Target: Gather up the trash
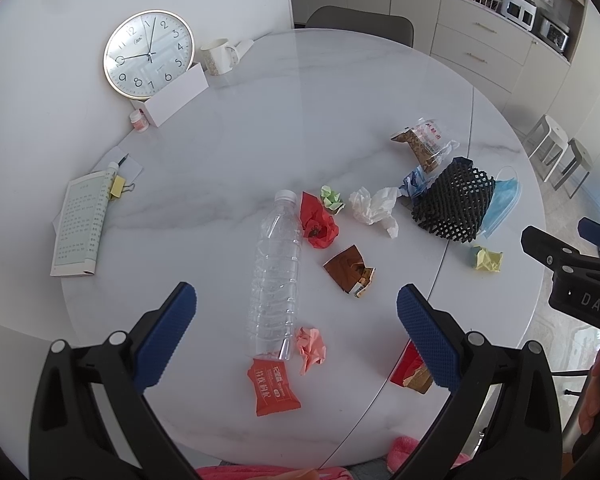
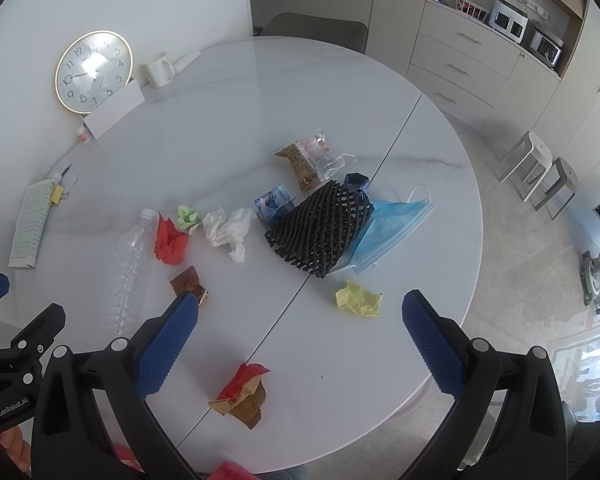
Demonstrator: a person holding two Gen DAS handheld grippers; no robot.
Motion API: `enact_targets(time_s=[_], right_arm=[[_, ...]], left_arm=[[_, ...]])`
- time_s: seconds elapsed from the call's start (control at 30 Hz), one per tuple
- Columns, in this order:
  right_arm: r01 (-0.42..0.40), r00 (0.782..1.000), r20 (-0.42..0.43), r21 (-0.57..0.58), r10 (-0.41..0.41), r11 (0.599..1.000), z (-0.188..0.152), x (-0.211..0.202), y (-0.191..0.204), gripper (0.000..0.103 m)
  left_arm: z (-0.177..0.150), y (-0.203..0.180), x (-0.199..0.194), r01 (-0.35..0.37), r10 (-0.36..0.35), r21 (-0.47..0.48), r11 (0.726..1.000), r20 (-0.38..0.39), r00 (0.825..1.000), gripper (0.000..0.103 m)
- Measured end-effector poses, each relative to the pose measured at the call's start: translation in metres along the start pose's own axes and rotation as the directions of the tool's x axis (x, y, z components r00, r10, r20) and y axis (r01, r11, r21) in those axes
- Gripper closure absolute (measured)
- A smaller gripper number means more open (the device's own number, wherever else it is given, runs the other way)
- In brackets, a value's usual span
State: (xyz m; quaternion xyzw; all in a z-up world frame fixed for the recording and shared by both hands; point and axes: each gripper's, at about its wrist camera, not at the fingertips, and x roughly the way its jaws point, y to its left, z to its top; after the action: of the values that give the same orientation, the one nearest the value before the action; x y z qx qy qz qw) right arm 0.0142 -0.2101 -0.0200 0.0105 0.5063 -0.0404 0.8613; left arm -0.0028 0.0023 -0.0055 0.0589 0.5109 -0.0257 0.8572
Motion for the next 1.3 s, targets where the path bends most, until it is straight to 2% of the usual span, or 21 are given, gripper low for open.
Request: enact_targets(time_s=[0.6,0.83,0.97,1.17,1.3], right_arm=[[-0.004,1.000,0.000,0.002,0.004,1.000,-0.001,0.004,0.000,0.002],[-0.059,0.998,0.029,0.034,0.058,0.998,-0.008,0.007,-0.007,0.002],[-0.107,0.994,0.026,0.052,0.106,0.993,-0.017,0.015,-0.013,0.002],[-0.109,0.993,-0.029,0.053,0.110,0.993,-0.040,0.036,-0.014,0.002],[-0.078,0.993,-0.086,-0.010,0.077,0.997,-0.059,0.052,-0.008,0.002]], left_arm=[[0.001,-0.002,0.003,0.000,0.000,0.008,1.000,-0.004,1.000,0.006],[-0.004,0.015,0.016,0.041,-0.041,0.015,0.999,0.004,0.999,0.006],[-0.015,0.029,0.028,0.048,-0.048,0.020,0.999,-0.004,0.999,0.006],[-0.049,0.047,0.049,0.041,-0.038,0.062,0.997,-0.055,0.998,0.006],[-0.075,0.057,0.060,0.066,-0.061,0.048,0.997,-0.101,0.993,0.006]])
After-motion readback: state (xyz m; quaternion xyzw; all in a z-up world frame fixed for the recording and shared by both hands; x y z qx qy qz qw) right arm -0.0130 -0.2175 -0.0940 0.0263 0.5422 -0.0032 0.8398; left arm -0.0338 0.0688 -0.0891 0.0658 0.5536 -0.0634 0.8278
